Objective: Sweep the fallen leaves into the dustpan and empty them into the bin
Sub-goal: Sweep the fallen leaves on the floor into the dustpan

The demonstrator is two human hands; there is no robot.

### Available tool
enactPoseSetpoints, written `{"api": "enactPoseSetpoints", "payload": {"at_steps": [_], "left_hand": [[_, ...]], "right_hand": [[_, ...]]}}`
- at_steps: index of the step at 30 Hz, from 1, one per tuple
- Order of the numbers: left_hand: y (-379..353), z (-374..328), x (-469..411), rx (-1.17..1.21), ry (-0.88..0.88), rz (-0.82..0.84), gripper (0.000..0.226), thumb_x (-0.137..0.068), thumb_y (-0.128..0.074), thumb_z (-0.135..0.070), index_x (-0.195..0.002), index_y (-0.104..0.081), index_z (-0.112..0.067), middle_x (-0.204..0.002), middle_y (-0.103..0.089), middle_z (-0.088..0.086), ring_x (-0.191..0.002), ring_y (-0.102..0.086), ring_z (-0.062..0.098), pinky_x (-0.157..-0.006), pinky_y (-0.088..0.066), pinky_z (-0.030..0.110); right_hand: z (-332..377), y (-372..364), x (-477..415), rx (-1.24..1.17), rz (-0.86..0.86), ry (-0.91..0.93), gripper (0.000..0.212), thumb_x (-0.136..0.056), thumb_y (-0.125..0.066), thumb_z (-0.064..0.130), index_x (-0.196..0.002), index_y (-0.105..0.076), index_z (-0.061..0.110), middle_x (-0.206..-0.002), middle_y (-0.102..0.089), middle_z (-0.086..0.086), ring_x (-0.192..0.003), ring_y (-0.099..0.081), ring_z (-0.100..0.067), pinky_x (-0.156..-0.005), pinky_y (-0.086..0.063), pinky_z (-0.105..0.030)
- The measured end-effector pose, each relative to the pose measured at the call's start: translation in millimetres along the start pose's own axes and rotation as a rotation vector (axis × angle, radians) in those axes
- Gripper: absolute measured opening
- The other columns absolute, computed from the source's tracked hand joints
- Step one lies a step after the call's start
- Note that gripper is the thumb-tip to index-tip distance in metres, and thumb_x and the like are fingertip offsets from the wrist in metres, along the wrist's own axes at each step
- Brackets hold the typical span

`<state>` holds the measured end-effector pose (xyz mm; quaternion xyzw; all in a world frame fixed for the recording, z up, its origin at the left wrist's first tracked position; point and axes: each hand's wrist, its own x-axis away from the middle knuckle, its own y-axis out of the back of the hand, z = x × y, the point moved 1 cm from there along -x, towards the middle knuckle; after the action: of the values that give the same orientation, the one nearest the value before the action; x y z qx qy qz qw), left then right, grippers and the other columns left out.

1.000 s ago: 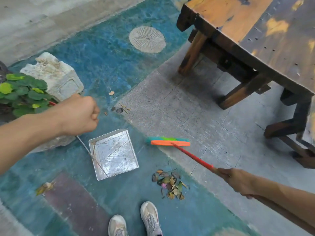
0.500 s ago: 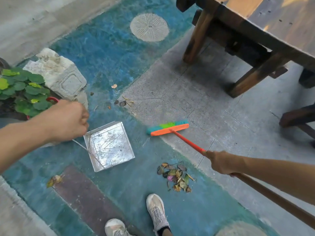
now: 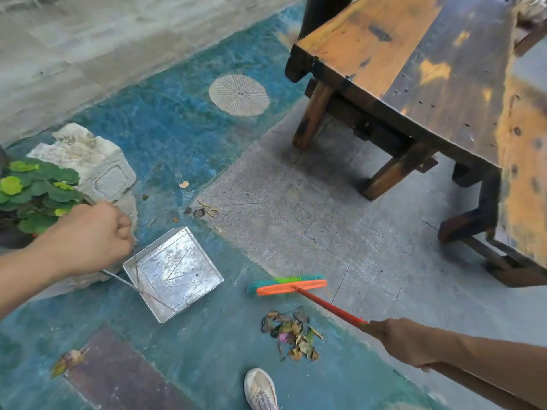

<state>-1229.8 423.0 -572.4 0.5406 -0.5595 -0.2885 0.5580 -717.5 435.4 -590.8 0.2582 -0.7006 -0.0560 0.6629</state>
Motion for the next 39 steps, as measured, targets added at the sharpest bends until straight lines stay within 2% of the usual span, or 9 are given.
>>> {"api": "enactPoseSetpoints", "payload": {"at_steps": [3, 5, 11, 17, 21, 28, 32, 36, 39], "left_hand": [[14, -2, 10, 0.054, -0.008, -0.001, 0.036, -0.069, -0.069, -0.023, -0.049, -0.041, -0.014, -0.04, -0.033, 0.0, -0.05, -0.034, 0.024, -0.054, -0.047, 0.026], [20, -4, 14, 0.094, -0.02, 0.013, 0.04, -0.07, -0.067, -0.018, -0.045, -0.036, -0.012, -0.04, -0.03, -0.001, -0.05, -0.033, 0.023, -0.049, -0.038, 0.025], [2, 7, 14, 0.102, 0.028, 0.037, 0.019, -0.067, -0.06, -0.018, -0.055, -0.046, -0.011, -0.046, -0.037, 0.005, -0.047, -0.033, 0.022, -0.048, -0.036, 0.028], [-7, 13, 4, 0.094, 0.107, 0.06, 0.021, -0.066, -0.057, -0.012, -0.053, -0.042, -0.005, -0.051, -0.032, 0.011, -0.055, -0.029, 0.027, -0.049, -0.031, 0.03], [-13, 25, -3, 0.104, 0.172, 0.06, 0.018, -0.065, -0.056, -0.01, -0.059, -0.044, 0.001, -0.054, -0.03, 0.011, -0.054, -0.024, 0.023, -0.049, -0.029, 0.031], [-8, 39, -4, 0.122, 0.212, 0.049, 0.023, -0.065, -0.056, -0.01, -0.054, -0.037, -0.003, -0.057, -0.022, 0.009, -0.057, -0.017, 0.018, -0.05, -0.024, 0.031], [-3, 45, -1, 0.122, 0.186, 0.046, 0.021, -0.061, -0.053, -0.009, -0.052, -0.033, -0.008, -0.058, -0.02, 0.009, -0.057, -0.016, 0.018, -0.051, -0.022, 0.033], [-6, 47, 11, 0.083, 0.2, 0.065, 0.016, -0.059, -0.05, -0.011, -0.058, -0.038, -0.002, -0.057, -0.022, 0.01, -0.061, -0.019, 0.021, -0.051, -0.027, 0.032], [-12, 53, 17, 0.115, 0.233, 0.095, 0.011, -0.058, -0.047, -0.01, -0.057, -0.038, -0.002, -0.055, -0.026, 0.011, -0.06, -0.023, 0.022, -0.049, -0.03, 0.032]], "right_hand": [[26, 28, -15, -0.028, -0.042, 0.0, 0.052, -0.095, -0.028, 0.014, -0.146, -0.038, 0.025, -0.102, -0.06, -0.003, -0.074, -0.069, -0.02, -0.059, -0.051, -0.023], [42, 49, -38, -0.047, -0.098, 0.011, 0.051, -0.095, -0.029, 0.015, -0.144, -0.039, 0.026, -0.101, -0.063, -0.006, -0.05, -0.059, -0.012, -0.046, -0.051, -0.022], [135, 127, -118, -0.027, -0.229, 0.117, 0.045, -0.093, -0.032, 0.013, -0.135, -0.044, 0.02, -0.09, -0.06, -0.007, -0.052, -0.062, -0.021, -0.046, -0.056, -0.032], [232, 197, -193, 0.073, -0.323, 0.238, 0.06, -0.088, -0.032, 0.004, -0.145, -0.036, 0.022, -0.088, -0.064, -0.013, -0.039, -0.056, -0.021, -0.039, -0.051, -0.029], [266, 207, -240, 0.19, -0.314, 0.258, 0.06, -0.085, -0.033, 0.004, -0.144, -0.039, 0.017, -0.069, -0.058, -0.007, -0.025, -0.051, -0.014, -0.031, -0.041, -0.024], [206, 166, -225, 0.192, -0.186, 0.219, 0.068, -0.083, -0.031, 0.005, -0.148, -0.03, 0.029, -0.092, -0.059, -0.008, -0.049, -0.063, -0.02, -0.033, -0.044, -0.023], [146, 170, -193, 0.265, -0.153, 0.24, 0.055, -0.093, -0.031, 0.015, -0.142, -0.04, 0.038, -0.096, -0.062, 0.004, -0.07, -0.064, -0.011, -0.06, -0.051, -0.022], [120, 176, -170, 0.125, -0.264, 0.226, 0.034, -0.099, -0.032, 0.047, -0.126, -0.049, 0.059, -0.092, -0.065, 0.018, -0.062, -0.056, 0.003, -0.06, -0.044, -0.009], [166, 185, -178, 0.104, -0.234, 0.255, 0.035, -0.1, -0.028, 0.039, -0.126, -0.045, 0.054, -0.088, -0.065, 0.006, -0.056, -0.066, -0.015, -0.054, -0.057, -0.028]]}}
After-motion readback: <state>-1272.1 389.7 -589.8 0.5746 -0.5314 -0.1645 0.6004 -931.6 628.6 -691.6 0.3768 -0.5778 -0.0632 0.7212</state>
